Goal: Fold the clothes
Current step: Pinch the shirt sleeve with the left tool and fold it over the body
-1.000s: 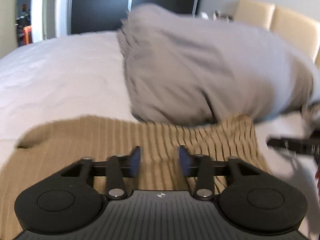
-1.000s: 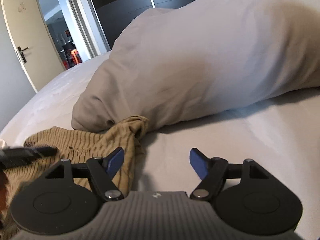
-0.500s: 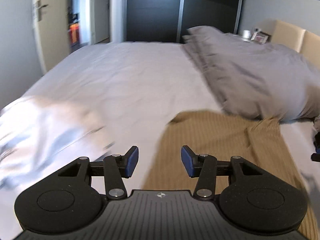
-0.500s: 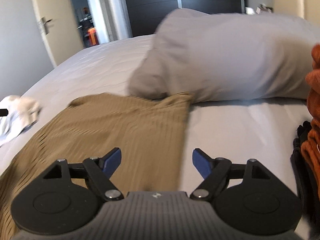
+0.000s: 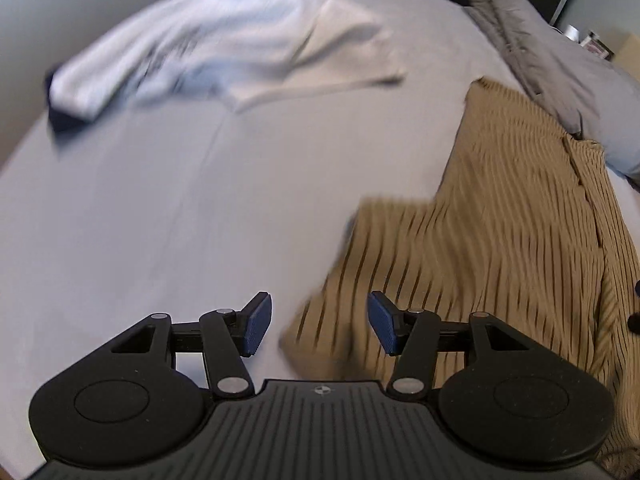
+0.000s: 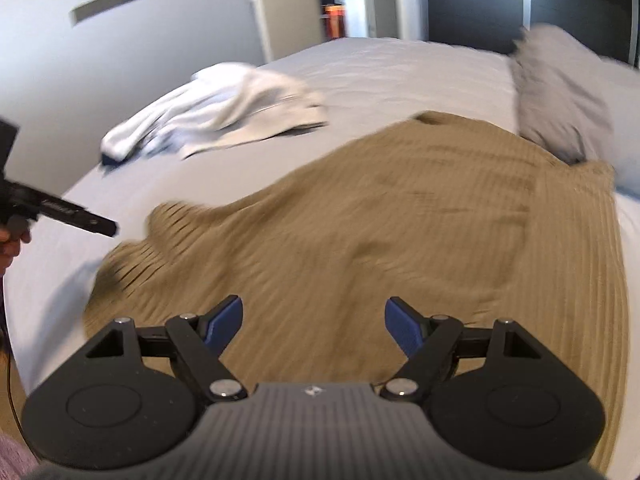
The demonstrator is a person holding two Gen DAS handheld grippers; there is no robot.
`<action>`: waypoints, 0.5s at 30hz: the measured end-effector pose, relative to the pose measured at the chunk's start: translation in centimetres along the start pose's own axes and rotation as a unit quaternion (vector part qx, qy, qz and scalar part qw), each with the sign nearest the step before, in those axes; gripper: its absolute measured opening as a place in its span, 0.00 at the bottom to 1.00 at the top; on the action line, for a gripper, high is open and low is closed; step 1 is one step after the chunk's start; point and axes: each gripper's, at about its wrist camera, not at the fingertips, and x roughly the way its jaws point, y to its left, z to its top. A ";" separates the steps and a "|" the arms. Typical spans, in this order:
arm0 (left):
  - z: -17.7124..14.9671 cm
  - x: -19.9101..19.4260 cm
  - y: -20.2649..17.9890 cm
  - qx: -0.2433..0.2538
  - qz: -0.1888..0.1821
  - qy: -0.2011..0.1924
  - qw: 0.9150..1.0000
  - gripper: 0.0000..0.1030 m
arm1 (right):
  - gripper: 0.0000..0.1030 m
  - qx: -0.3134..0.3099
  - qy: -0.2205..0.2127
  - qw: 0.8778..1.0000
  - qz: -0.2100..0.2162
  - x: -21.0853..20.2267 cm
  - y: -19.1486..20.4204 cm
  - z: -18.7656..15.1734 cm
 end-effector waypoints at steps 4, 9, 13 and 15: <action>-2.6 0.9 2.2 -0.043 -0.033 0.032 0.998 0.50 | 0.80 -0.060 0.000 0.998 -0.016 0.2 5.6 -1.8; -4.0 1.8 3.7 -0.087 -0.089 0.021 0.992 0.37 | 0.85 -0.098 0.015 0.995 -0.020 -0.2 10.3 -4.7; -4.3 2.1 4.2 -0.103 -0.100 0.004 0.990 0.08 | 0.85 -0.106 0.042 0.993 -0.025 -1.4 11.2 -7.6; -4.3 1.7 4.2 -0.112 -0.107 -0.004 0.988 0.03 | 0.85 -0.103 0.052 0.993 -0.038 -2.5 10.5 -8.7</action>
